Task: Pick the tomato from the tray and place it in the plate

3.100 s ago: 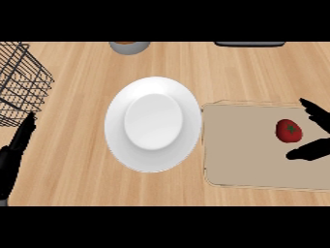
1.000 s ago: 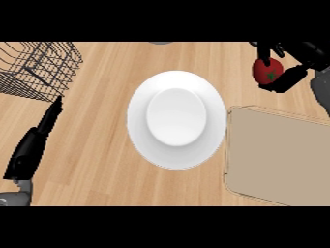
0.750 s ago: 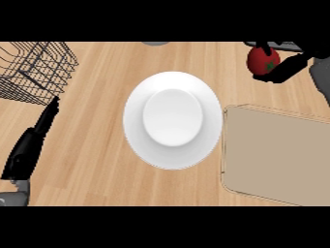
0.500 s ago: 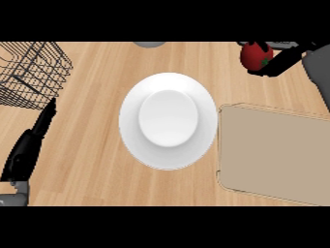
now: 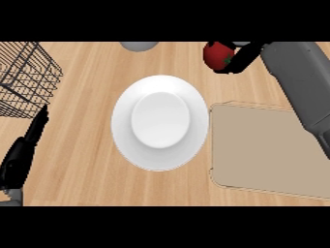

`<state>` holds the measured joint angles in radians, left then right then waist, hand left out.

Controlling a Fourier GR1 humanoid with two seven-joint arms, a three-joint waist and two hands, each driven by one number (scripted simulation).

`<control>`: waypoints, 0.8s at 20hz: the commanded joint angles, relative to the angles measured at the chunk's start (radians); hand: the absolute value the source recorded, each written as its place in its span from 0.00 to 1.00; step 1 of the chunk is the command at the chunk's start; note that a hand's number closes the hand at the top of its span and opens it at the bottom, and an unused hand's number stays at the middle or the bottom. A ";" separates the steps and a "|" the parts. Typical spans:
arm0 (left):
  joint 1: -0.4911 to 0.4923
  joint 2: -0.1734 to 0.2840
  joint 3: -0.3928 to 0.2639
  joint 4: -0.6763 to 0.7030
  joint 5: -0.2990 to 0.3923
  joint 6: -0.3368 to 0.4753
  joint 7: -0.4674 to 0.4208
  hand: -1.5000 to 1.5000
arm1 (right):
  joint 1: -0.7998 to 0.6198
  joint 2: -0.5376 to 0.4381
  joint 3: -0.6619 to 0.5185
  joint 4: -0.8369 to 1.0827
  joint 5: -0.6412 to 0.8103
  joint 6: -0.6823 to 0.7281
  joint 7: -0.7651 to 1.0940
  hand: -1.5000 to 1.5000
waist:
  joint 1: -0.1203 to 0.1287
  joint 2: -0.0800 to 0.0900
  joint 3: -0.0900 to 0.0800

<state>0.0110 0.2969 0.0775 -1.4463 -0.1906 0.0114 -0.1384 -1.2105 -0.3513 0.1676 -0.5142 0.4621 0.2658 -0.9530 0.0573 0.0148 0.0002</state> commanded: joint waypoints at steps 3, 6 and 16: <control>-0.005 0.002 0.027 -0.003 0.001 0.012 0.025 0.50 | -0.079 0.110 0.042 0.034 0.005 0.137 0.024 1.00 | -0.030 -0.010 -0.001; 0.050 -0.016 0.008 -0.008 -0.008 0.011 -0.018 0.50 | -0.089 0.210 0.088 0.025 0.033 0.111 0.117 1.00 | -0.029 -0.013 -0.001; 0.058 -0.017 0.019 -0.047 -0.011 0.000 0.003 0.50 | 0.061 0.349 0.270 0.011 0.092 -0.017 0.185 1.00 | -0.017 -0.008 -0.001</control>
<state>0.0704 0.2969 0.1078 -1.4912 -0.1885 0.0030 -0.1307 -1.1878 -0.0395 0.3611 -0.5076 0.5659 0.2788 -0.7958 0.0241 0.0024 -0.0003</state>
